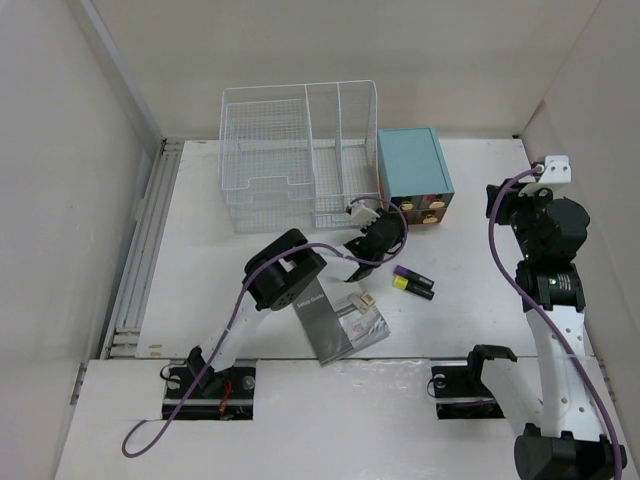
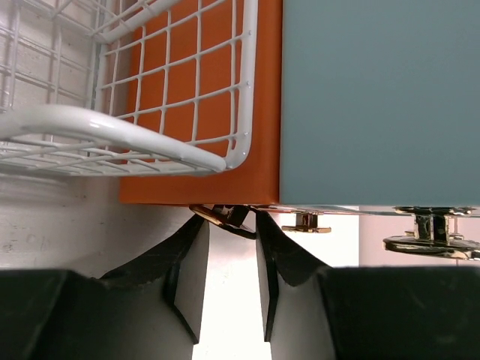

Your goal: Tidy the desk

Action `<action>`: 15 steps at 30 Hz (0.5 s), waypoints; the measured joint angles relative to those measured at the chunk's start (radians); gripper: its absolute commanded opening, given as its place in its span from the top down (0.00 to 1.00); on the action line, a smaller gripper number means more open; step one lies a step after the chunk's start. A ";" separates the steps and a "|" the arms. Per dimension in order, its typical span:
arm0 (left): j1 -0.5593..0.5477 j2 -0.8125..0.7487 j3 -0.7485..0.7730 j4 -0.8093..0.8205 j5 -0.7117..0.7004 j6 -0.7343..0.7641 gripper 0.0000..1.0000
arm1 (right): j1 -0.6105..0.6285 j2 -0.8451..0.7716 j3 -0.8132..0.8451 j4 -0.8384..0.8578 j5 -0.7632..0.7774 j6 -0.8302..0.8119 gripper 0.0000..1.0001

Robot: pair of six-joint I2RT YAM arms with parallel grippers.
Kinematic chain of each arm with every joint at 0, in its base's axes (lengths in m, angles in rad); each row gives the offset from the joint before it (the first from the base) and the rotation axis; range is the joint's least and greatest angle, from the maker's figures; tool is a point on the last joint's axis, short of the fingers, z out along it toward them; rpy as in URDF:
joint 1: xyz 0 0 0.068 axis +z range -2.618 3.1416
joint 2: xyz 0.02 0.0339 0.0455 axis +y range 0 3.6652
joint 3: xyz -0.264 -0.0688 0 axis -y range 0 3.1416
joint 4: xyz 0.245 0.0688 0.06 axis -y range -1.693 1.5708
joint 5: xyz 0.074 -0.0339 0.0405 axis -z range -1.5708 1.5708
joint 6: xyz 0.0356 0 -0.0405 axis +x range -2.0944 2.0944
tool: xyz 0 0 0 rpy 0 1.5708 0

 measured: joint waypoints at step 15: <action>-0.011 -0.016 -0.039 0.031 0.005 -0.004 0.86 | 0.000 0.000 -0.004 0.000 0.000 0.000 0.55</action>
